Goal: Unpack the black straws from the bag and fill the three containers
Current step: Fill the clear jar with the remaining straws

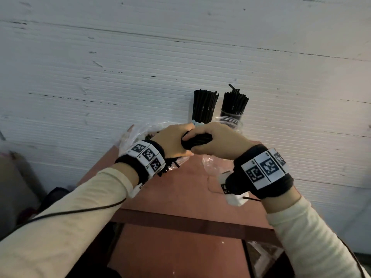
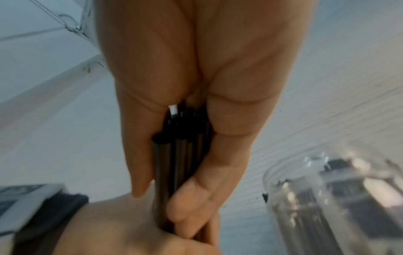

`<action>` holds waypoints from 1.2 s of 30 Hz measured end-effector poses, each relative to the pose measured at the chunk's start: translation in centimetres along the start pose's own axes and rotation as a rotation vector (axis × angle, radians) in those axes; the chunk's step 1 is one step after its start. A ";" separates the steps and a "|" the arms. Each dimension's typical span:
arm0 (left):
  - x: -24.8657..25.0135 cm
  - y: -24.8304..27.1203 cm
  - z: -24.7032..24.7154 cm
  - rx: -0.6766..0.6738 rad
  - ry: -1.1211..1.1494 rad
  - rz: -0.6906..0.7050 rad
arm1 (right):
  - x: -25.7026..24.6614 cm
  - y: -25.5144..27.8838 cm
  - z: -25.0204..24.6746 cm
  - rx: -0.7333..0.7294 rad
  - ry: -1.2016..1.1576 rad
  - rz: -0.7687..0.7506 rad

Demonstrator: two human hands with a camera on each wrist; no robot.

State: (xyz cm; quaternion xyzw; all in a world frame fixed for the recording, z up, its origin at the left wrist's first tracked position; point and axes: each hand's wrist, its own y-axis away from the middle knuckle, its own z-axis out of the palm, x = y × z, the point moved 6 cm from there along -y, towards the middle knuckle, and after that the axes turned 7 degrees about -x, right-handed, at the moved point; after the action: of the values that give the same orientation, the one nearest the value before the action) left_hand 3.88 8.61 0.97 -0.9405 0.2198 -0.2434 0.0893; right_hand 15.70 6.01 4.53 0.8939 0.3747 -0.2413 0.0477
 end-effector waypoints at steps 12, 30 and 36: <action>4.8 -0.9 2.6 0.011 0.714 -0.102 | -2.9 3.1 -5.9 0.626 -0.006 -0.340; 3.2 0.3 7.6 -0.269 0.750 -0.247 | 0.3 1.5 -2.5 0.517 0.009 -0.223; 4.1 0.4 5.0 -0.204 0.695 -0.133 | 0.5 4.2 -4.5 0.626 -0.235 -0.190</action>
State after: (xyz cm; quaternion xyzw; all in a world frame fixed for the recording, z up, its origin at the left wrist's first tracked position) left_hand 9.39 6.71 -1.74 -0.8180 0.1986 -0.5303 -0.1008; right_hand 20.70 4.47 7.84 0.7923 0.3559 -0.4493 -0.2088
